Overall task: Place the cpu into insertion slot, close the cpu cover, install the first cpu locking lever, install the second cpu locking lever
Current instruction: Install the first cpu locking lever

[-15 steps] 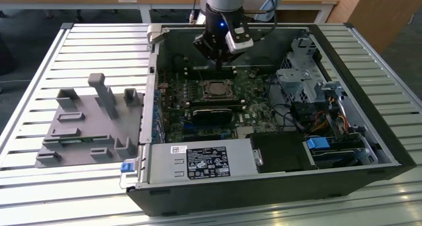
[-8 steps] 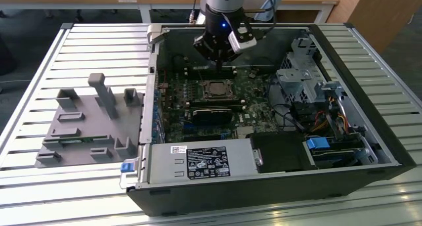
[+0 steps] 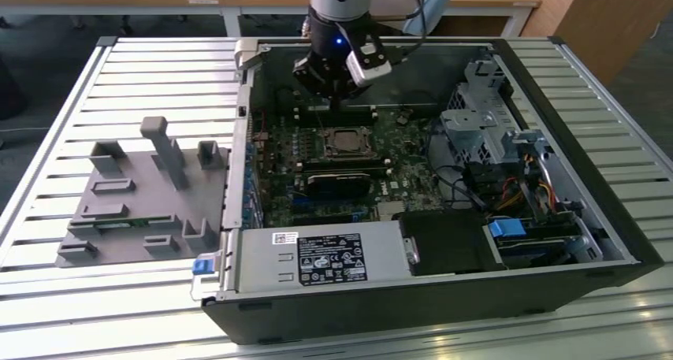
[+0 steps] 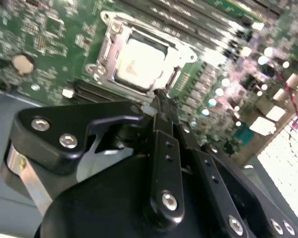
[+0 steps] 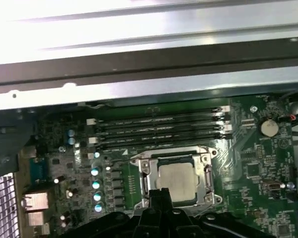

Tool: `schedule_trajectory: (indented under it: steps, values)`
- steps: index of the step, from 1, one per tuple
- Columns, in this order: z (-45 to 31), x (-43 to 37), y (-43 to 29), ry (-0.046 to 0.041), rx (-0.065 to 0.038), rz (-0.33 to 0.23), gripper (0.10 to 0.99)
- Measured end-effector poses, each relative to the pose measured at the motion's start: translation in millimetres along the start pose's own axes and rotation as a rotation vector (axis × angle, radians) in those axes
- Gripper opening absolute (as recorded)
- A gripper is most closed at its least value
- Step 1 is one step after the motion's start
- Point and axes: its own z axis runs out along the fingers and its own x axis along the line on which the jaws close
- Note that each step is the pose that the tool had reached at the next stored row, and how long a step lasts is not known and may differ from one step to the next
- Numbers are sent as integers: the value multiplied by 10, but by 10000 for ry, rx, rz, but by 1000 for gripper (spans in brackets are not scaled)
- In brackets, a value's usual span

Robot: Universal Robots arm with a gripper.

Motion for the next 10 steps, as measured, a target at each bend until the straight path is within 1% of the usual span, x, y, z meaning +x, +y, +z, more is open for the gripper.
schedule_trajectory:
  steps: [2, 5, 6, 7, 10]
  values:
    - [2, 56, -7, -8, -2, -9, 106]
    - [10, 71, -9, -2, -5, -264, 106]
    - [20, 71, -9, 9, -12, -841, 106]
    - [26, 109, -14, 11, -17, -941, 106]
    - [26, 225, -28, -26, -20, -941, 106]
